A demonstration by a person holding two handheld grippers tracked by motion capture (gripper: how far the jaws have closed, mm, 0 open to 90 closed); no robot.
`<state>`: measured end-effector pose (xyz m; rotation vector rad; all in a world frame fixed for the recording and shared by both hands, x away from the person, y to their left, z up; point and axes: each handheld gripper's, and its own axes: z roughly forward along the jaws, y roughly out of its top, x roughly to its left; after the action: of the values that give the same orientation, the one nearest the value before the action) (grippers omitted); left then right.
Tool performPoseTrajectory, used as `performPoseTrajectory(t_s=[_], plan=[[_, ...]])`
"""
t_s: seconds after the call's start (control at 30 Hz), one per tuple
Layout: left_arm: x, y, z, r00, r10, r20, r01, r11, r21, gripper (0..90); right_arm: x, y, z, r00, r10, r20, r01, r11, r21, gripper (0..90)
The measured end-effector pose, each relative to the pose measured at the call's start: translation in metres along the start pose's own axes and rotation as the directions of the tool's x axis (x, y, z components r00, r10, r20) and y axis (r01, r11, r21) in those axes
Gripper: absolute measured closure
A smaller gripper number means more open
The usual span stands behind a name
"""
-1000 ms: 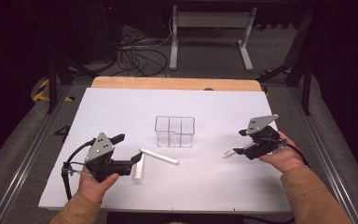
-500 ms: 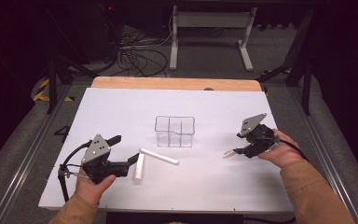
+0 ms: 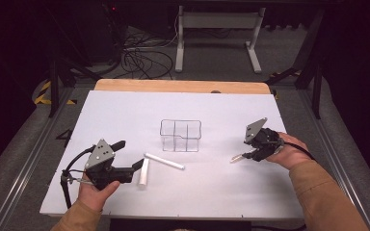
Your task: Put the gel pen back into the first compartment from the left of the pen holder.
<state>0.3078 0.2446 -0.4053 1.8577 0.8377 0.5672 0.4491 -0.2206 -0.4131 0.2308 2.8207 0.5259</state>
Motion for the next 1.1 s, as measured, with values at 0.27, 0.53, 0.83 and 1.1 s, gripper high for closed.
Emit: performPoseTrajectory(t_s=[0.27, 0.53, 0.83, 1.1], plan=[[0.001, 0.0, -0.001, 1.0, 0.001, -0.005, -0.001, 1.0, -0.007, 14.7, -0.003, 0.003, 0.002, 0.9989, -0.015, -0.044, 0.016, 1.0, 0.021, 48.1], [0.001, 0.0, 0.0, 1.0, -0.005, 0.0, 0.005, 1.0, -0.004, 14.7, -0.006, 0.003, 0.005, 0.9961, -0.049, -0.074, 0.053, 0.997, 0.059, 48.3], [0.002, 0.0, 0.0, 1.0, -0.007, 0.004, 0.007, 1.0, -0.001, 14.7, -0.008, 0.006, 0.012, 0.9927, -0.07, -0.099, 0.081, 0.99, 0.118, 51.2], [0.002, 0.0, 0.001, 0.9999, -0.012, 0.006, 0.012, 0.9999, 0.0, 14.7, -0.01, 0.004, 0.02, 0.9847, -0.146, -0.096, 0.16, 0.975, 0.156, 54.1]])
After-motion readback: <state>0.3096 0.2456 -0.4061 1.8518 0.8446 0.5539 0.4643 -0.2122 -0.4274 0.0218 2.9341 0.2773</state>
